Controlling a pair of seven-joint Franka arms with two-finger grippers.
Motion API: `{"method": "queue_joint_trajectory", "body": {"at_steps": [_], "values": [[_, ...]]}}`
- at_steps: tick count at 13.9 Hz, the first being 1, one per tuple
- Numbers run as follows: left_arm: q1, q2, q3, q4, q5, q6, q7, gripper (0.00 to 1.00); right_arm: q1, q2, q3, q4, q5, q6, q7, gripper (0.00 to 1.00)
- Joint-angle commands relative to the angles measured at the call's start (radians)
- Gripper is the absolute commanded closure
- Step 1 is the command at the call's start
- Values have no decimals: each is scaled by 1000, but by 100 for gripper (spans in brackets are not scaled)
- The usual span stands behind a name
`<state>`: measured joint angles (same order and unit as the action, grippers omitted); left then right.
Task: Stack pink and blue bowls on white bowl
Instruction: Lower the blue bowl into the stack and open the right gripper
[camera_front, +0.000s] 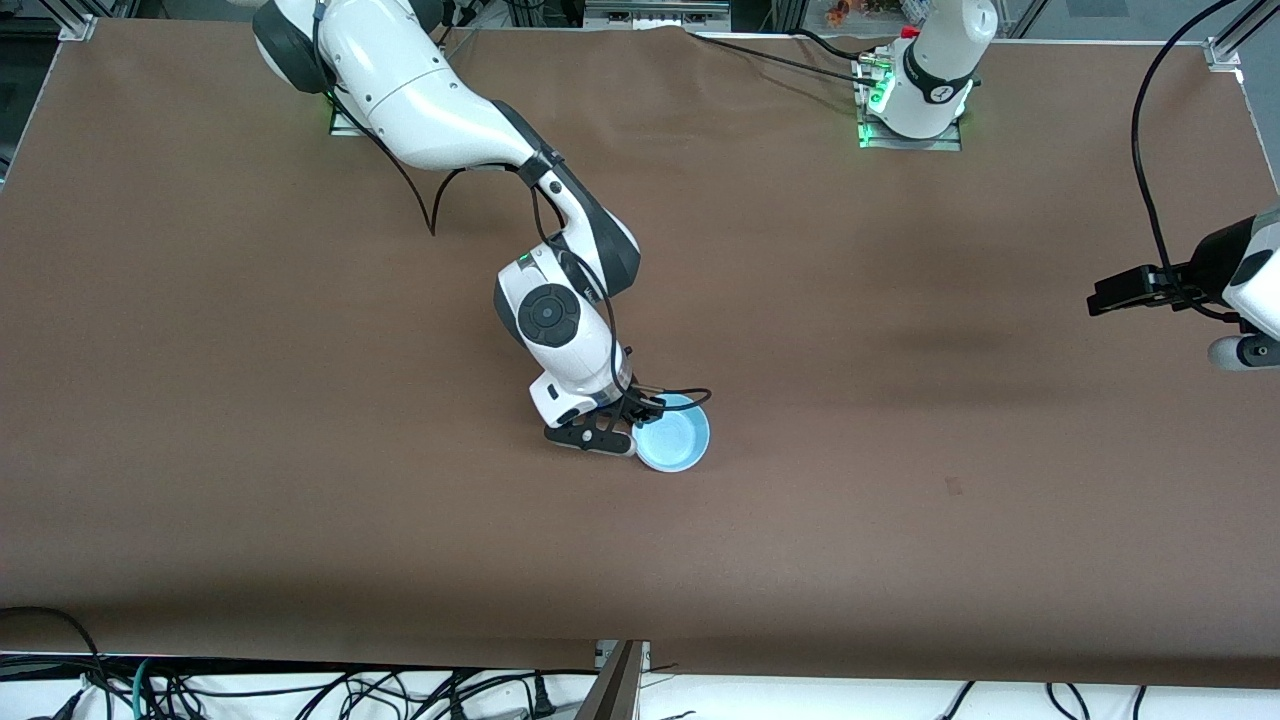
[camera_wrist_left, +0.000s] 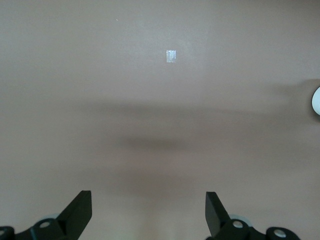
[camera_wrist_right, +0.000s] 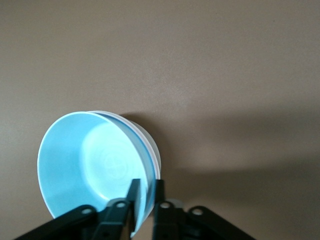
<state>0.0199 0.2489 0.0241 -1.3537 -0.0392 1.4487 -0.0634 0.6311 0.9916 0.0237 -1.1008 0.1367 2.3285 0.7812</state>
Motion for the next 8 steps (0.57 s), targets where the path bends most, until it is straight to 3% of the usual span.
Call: {"method": "queue_joint_trajectory", "body": {"at_steps": [1, 4, 8], "values": [[2, 0, -4, 7, 13, -7, 10, 0, 2, 1, -5, 38, -11, -43, 20, 0], [2, 0, -4, 7, 13, -7, 10, 0, -4, -49, -24, 38, -12, -125, 17, 0], [-8, 1, -4, 7, 16, -7, 10, 0, -13, -178, -148, 21, -17, -234, -61, 0]]}}
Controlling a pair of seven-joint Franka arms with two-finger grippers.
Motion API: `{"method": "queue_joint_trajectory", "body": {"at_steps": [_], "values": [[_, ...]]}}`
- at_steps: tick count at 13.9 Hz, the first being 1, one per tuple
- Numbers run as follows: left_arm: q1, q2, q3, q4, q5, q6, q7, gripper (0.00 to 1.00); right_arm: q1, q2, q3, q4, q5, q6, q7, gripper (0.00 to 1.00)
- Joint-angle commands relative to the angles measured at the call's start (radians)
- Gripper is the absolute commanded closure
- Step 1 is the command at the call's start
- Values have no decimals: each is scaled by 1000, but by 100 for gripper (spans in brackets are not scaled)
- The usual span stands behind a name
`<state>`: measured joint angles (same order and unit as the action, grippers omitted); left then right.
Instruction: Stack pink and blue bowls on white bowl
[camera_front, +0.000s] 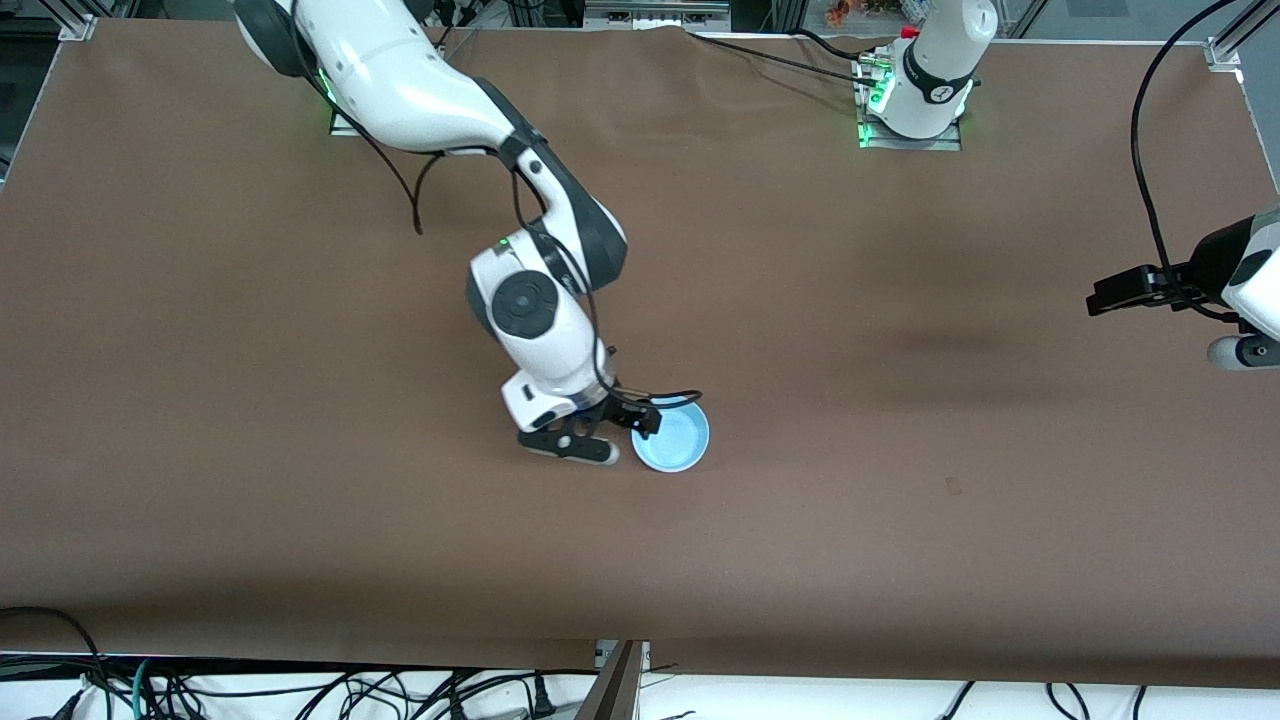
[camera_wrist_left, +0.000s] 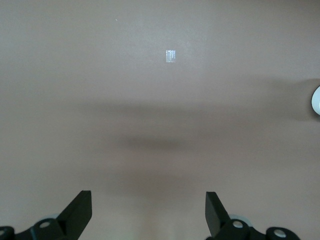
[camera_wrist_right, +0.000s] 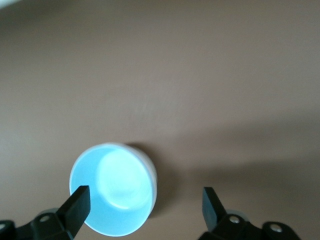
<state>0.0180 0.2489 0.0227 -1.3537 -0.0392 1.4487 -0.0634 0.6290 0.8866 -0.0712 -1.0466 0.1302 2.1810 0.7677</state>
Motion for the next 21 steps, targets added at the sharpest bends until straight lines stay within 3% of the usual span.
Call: {"method": "queue_joint_trajectory", "body": {"at_steps": [1, 5, 7, 10, 12, 15, 18, 21], "values": [[-6, 0, -3, 7, 15, -7, 10, 0, -25, -101, -80, -35, 6, -162, -124, 0], [-3, 0, -3, 8, 13, -7, 8, 0, -172, -306, -91, -87, 67, -464, -382, 0], [-3, 0, -1, 8, 15, -5, 8, 0, -241, -461, -96, -201, 71, -564, -506, 0], [-6, 0, -1, 10, 18, -5, 8, 0, -255, -688, -150, -413, 45, -615, -591, 0], [-6, 1, -3, 19, 19, -5, 10, 0, -255, -794, -147, -515, -45, -615, -600, 0], [-1, 7, -3, 24, 16, -5, 11, 0, -259, -833, -127, -553, -99, -607, -636, 0], [-4, 7, -1, 24, 16, -5, 11, 0, -432, -831, 45, -546, -127, -601, -640, 0], [-6, 7, -3, 24, 15, -5, 11, 0, -459, -825, 70, -523, -130, -607, -669, 0]]}}
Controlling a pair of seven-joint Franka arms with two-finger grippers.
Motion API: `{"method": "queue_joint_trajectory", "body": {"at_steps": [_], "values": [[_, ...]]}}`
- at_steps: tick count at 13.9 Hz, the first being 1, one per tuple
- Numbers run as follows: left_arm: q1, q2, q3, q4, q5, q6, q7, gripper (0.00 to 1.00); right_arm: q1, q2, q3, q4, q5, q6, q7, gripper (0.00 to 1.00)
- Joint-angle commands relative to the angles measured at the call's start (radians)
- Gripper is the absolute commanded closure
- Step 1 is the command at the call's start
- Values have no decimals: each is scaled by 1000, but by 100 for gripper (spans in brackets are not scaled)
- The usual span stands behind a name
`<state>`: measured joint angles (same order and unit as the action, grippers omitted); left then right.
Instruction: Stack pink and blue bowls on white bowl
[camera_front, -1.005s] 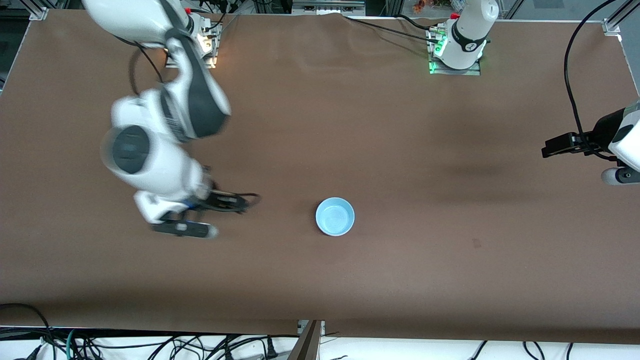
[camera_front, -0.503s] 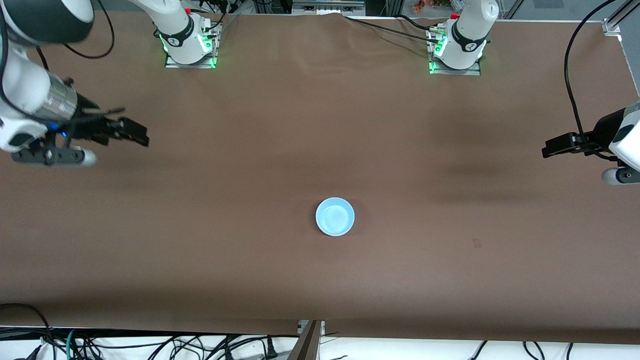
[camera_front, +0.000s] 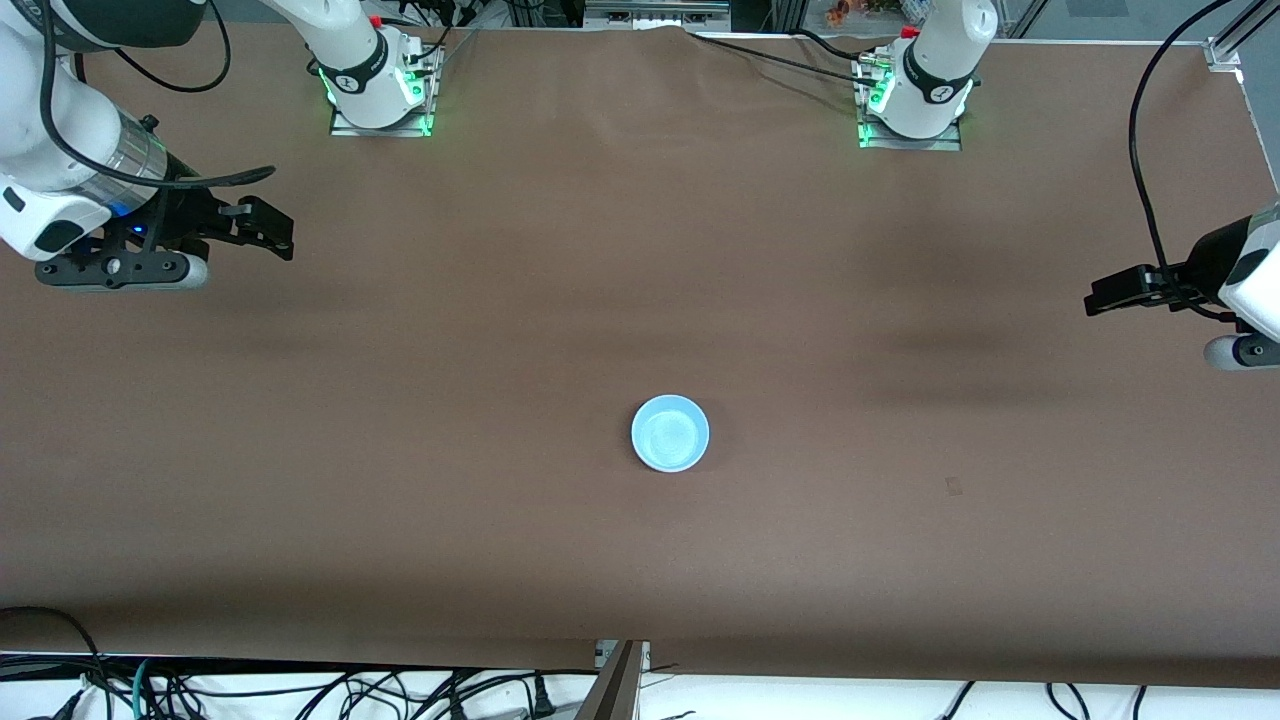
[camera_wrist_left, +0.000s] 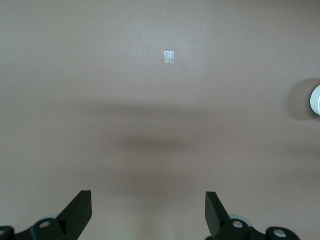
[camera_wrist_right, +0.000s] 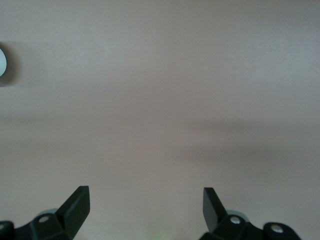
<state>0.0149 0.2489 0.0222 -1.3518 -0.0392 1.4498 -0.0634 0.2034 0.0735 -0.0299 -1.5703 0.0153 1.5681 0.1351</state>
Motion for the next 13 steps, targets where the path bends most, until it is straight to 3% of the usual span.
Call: {"method": "queue_joint_trajectory", "body": {"at_steps": [1, 13], "values": [[-3, 7, -2, 22, 15, -6, 11, 0, -35, -12, 22, -2, -15, 4, -51, 0], [-3, 7, -2, 22, 13, -6, 11, 0, -33, -1, 21, 1, -17, 35, -66, 0]]}}
